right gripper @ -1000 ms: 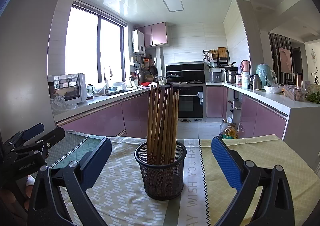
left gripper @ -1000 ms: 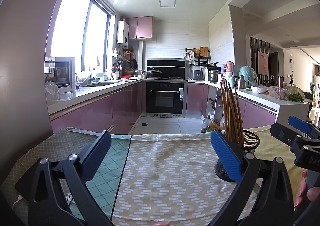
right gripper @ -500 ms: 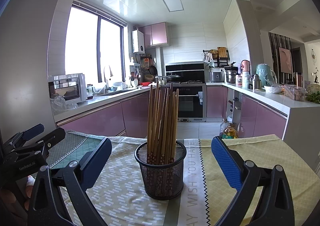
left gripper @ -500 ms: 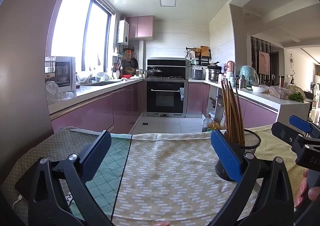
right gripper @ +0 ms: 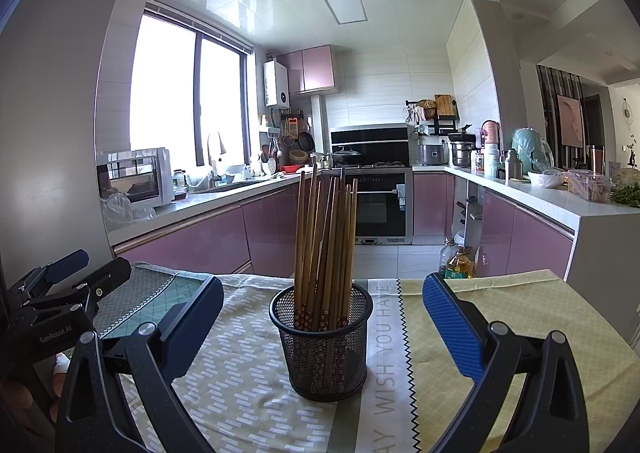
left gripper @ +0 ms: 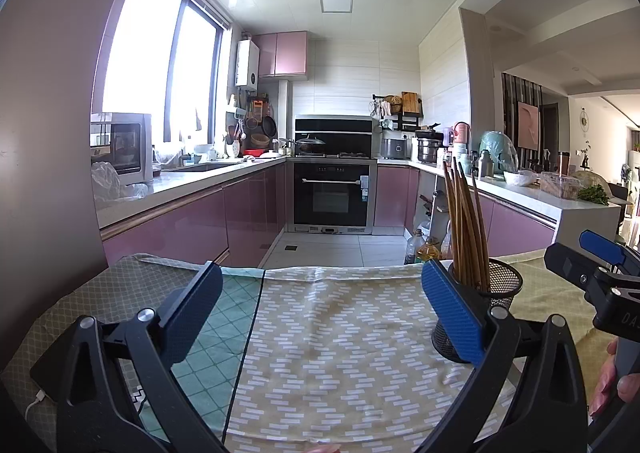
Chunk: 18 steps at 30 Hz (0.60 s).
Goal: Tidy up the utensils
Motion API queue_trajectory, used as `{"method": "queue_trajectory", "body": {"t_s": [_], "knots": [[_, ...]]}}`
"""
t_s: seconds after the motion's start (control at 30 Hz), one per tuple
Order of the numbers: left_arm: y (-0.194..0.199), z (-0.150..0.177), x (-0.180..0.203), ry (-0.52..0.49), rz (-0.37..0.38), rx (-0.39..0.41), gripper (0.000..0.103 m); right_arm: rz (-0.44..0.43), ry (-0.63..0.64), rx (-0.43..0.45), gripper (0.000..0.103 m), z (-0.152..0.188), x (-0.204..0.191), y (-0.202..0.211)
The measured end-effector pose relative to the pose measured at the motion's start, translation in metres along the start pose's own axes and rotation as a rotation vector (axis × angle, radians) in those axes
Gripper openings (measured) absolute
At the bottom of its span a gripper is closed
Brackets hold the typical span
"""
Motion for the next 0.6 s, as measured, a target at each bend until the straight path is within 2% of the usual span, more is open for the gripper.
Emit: {"method": "queue_trajectory", "body": {"t_s": [0.6], "knots": [[-0.0012,0.0020,-0.0024,-0.001,0.001,-0.006,0.098,0.000,-0.002,0.002,0.096,-0.0005,-0.0004,0.0001]]}}
Point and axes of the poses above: each gripper's, at about its wrist camera, not at the fingertips, and y roughly against the way its jaws point, x to its right, z to its underside, the point moved 7 cm from there along -y, roughly the way its jaws point, and after that the axes turned 1 degree about -y, right-handed, at the moved point
